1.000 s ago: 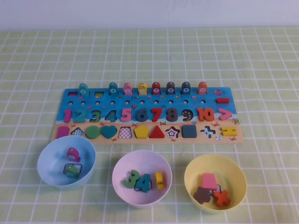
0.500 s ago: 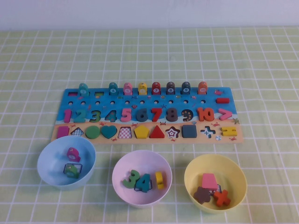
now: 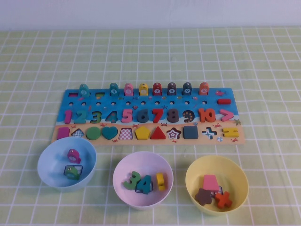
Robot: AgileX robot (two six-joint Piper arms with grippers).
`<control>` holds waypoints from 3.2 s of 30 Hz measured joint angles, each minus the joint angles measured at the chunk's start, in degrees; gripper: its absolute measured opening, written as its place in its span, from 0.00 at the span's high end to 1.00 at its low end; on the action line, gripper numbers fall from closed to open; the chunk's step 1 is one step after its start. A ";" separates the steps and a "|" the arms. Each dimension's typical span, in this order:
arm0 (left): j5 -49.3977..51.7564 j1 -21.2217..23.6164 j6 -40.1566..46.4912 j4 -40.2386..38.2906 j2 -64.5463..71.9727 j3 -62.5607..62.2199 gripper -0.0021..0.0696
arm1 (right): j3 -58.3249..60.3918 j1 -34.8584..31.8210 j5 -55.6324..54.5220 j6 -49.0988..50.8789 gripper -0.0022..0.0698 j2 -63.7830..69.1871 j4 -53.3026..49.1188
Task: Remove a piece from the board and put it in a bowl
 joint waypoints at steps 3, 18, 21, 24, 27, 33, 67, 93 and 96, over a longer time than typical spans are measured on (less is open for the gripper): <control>0.00 0.00 0.00 0.00 0.00 0.00 0.98 | -6.18 0.00 4.43 -0.25 0.99 6.22 -7.03; 0.00 0.00 0.00 0.00 0.00 0.00 0.98 | -51.05 0.00 42.71 -16.10 0.99 55.83 -29.22; 0.00 0.00 0.00 0.00 0.00 0.00 0.98 | -56.44 0.15 46.22 -16.51 0.99 63.01 -30.94; 0.00 0.00 0.00 0.00 0.00 0.00 0.98 | -61.09 1.53 47.09 -15.20 0.99 67.85 -33.04; 0.00 0.00 0.00 0.00 0.00 0.00 0.98 | -66.02 5.02 47.35 -11.03 0.99 73.12 -36.99; 0.00 0.00 0.00 0.00 0.00 0.00 0.98 | -76.22 14.37 47.55 -4.17 0.99 84.56 -47.02; 0.00 0.00 0.00 0.00 0.00 0.00 0.98 | -106.20 29.32 47.55 7.65 0.39 120.82 -45.40; 0.00 0.00 0.00 0.00 0.00 0.00 0.98 | -106.25 29.32 43.97 22.70 0.41 124.72 -50.15; 0.00 0.00 0.00 0.00 0.00 0.00 0.98 | -106.25 29.32 43.82 22.86 0.41 125.20 -50.38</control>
